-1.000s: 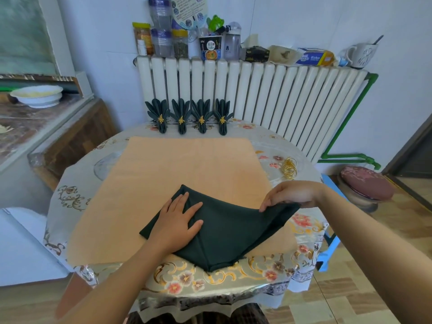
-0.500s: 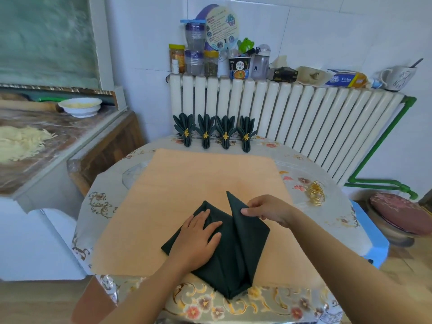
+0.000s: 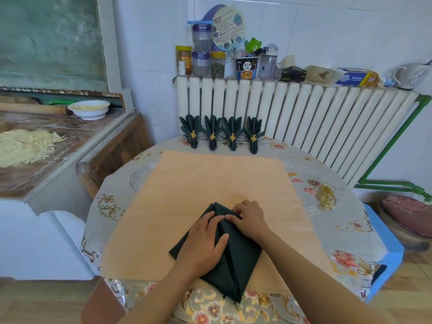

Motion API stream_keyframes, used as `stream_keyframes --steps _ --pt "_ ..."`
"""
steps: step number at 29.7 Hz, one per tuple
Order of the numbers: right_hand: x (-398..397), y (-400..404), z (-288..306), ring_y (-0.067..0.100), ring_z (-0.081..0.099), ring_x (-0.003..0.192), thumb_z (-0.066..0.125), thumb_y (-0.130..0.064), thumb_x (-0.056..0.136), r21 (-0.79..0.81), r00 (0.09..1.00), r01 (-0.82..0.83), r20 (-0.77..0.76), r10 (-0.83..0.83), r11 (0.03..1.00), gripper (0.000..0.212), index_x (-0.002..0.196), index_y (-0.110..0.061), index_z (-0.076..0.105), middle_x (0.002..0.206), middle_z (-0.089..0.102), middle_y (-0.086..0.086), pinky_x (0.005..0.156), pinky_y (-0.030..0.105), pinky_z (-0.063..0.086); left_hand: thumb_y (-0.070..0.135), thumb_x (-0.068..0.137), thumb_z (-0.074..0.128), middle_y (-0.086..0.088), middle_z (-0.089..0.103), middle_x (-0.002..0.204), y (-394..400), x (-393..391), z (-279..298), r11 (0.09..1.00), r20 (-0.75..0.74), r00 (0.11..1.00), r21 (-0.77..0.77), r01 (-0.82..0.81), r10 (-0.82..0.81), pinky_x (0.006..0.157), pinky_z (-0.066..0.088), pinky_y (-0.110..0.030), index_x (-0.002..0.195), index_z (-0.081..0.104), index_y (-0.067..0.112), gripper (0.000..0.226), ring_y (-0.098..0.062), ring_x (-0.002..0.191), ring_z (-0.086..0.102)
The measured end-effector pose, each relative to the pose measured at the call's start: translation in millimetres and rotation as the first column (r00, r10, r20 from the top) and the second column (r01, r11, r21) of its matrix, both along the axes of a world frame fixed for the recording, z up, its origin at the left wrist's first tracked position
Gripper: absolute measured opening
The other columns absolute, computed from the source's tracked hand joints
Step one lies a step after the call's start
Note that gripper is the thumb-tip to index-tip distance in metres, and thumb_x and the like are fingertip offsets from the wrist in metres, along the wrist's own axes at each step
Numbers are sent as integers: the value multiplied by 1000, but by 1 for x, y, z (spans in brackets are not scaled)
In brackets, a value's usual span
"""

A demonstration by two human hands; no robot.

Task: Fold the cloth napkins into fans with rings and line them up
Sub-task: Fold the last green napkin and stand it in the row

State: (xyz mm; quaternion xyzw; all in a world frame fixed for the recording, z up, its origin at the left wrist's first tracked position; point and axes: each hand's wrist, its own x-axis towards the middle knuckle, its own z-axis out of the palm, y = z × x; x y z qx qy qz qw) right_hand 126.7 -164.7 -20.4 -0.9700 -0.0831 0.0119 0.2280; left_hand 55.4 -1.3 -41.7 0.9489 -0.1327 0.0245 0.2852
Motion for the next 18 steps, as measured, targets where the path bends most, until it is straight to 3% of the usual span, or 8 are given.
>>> stream_keyframes --steps 4,9,12,14,18 --pt "-2 3 -6 14 40 97 57 -40 90 126 998 -7 60 0 992 22 104 -23 62 90 58 -8 77 27 25 52 98 32 5 16 155 0 1 0 999 10 1000 50 3 -4 118 14 -31 145 24 33 52 -13 143 14" --pt "-1 6 -7 10 37 93 57 -33 92 258 996 -10 93 -15 966 16 98 -23 68 79 56 -16 85 27 28 53 97 33 4 16 154 -1 0 3 997 16 1000 82 3 -5 118 13 -29 145 28 31 52 -13 143 14" --pt "3 6 -8 18 42 102 51 -34 95 229 999 21 36 -30 973 23 97 -23 72 98 65 -6 92 34 33 53 97 33 5 16 154 -1 -1 3 996 13 1000 85 3 -4 118 13 -29 144 29 31 52 -13 142 14" --pt "5 7 -9 21 41 109 48 -36 96 182 999 44 -3 -44 982 26 103 -23 70 110 60 -2 92 34 32 53 97 32 5 15 154 -1 -1 3 996 10 1000 90 4 -5 118 12 -30 144 31 31 51 -13 142 14" --pt "6 10 -12 17 44 104 52 -39 93 103 999 -2 32 -1 995 22 111 -32 62 99 59 -7 85 31 31 55 97 32 4 14 155 -1 -1 3 994 5 1000 110 3 -3 117 8 -29 140 37 32 49 -13 143 12"
